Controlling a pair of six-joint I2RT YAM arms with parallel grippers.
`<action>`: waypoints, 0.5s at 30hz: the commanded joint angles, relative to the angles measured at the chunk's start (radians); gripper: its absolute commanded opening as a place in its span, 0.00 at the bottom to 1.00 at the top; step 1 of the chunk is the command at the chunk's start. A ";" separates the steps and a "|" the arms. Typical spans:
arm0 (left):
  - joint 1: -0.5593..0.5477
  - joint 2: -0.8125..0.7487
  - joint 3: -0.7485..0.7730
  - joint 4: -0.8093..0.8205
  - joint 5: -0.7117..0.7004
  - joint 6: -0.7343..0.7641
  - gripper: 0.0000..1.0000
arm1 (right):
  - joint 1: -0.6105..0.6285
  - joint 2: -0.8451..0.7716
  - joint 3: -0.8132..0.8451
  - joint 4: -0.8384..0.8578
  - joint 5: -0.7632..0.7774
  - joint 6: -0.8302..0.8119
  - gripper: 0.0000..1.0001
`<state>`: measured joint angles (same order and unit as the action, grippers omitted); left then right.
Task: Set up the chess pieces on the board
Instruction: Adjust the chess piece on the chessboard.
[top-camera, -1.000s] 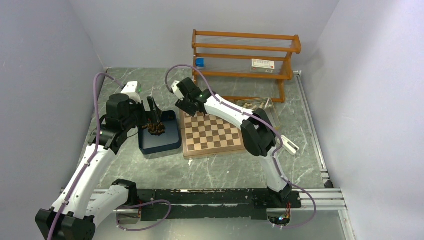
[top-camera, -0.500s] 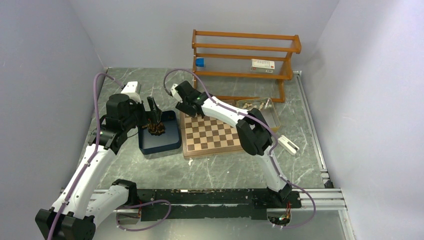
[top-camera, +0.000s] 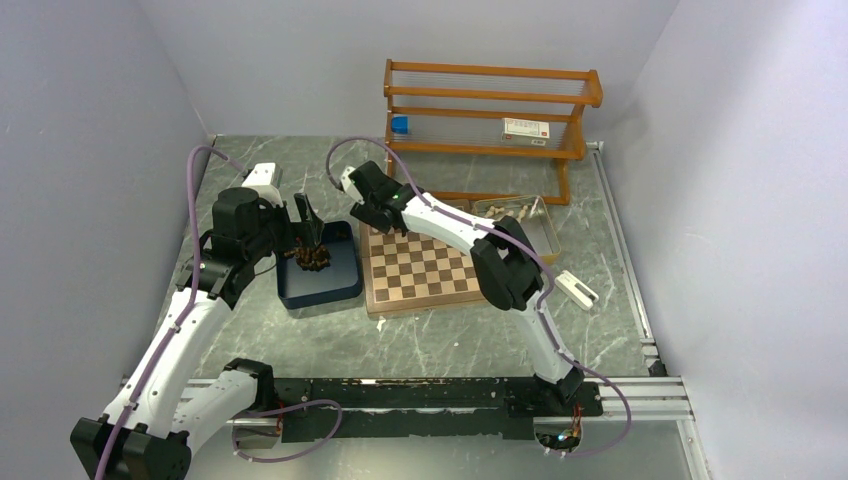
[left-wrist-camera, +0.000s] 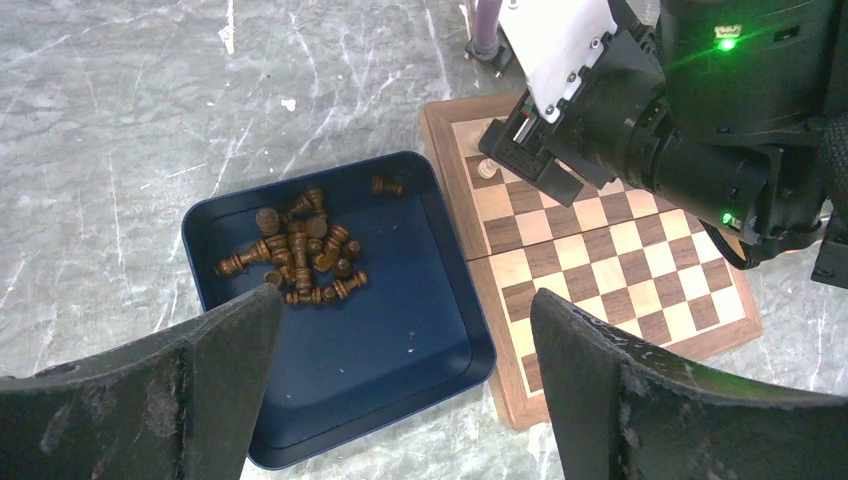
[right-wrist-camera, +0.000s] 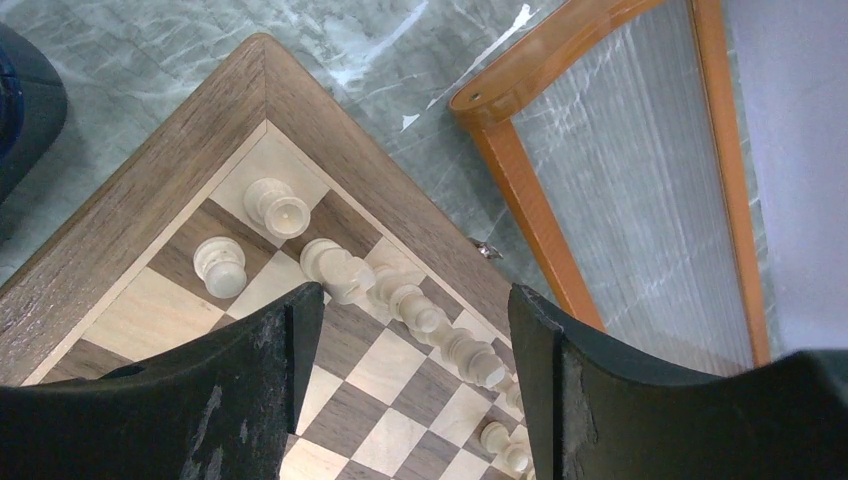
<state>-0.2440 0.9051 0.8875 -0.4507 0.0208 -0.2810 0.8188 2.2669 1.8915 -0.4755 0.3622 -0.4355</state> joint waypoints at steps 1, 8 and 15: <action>-0.008 -0.013 0.017 0.007 -0.019 0.001 0.98 | 0.005 0.022 0.026 0.012 0.019 -0.014 0.72; -0.008 -0.013 0.018 0.006 -0.019 0.001 0.98 | 0.005 0.029 0.034 0.007 0.022 -0.014 0.72; -0.008 -0.014 0.018 0.007 -0.019 0.002 0.98 | 0.005 0.035 0.036 0.016 0.020 -0.020 0.72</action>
<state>-0.2440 0.9051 0.8875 -0.4507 0.0208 -0.2806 0.8196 2.2734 1.8961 -0.4759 0.3687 -0.4400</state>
